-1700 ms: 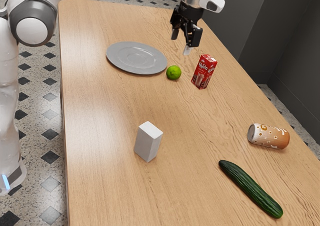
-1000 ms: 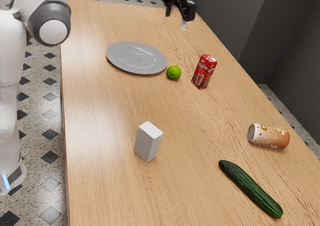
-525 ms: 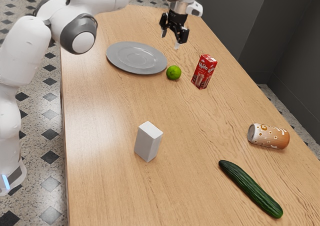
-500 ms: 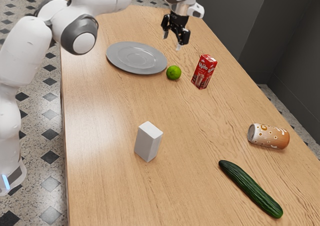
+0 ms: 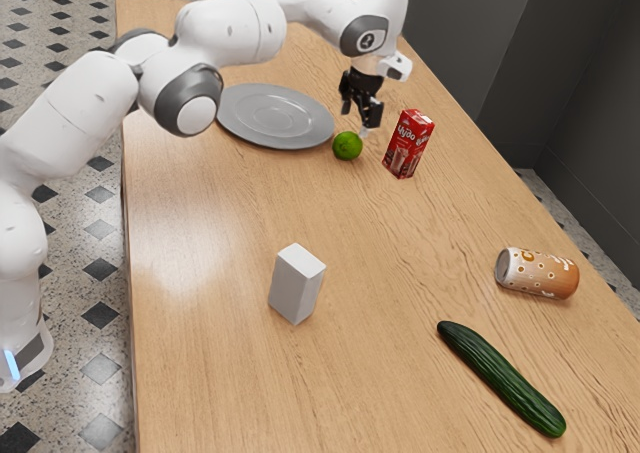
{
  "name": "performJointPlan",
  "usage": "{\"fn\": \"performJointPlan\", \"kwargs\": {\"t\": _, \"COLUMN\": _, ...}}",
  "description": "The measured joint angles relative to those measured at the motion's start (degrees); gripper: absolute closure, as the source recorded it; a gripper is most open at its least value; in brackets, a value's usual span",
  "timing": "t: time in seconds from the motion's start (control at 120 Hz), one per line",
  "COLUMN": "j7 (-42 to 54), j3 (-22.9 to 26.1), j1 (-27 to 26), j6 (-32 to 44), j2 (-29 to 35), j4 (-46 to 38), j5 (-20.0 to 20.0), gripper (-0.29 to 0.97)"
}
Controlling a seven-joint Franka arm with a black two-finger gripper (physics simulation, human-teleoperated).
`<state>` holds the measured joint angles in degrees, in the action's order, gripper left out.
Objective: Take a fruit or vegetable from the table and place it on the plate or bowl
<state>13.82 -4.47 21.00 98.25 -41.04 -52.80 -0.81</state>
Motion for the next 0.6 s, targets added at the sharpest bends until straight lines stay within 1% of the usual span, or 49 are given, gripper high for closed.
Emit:
{"fn": "performJointPlan", "kwargs": {"t": 0.183, "j7": 3.5, "j3": 0.3, "j1": -0.4, "j6": 0.3, "j2": 0.4, "j4": -0.4, "j5": -0.4, "gripper": 0.00}}
{"fn": "performJointPlan", "kwargs": {"t": 0.358, "j7": 6.0, "j3": 0.2, "j1": -0.5, "j6": 1.5, "j2": 4.4, "j4": -7.6, "j5": -1.8, "gripper": 0.00}}
{"fn": "performJointPlan", "kwargs": {"t": 0.6, "j7": 8.5, "j3": 0.3, "j1": -1.0, "j6": 3.7, "j2": 4.9, "j4": -9.4, "j5": -2.4, "gripper": 0.00}}
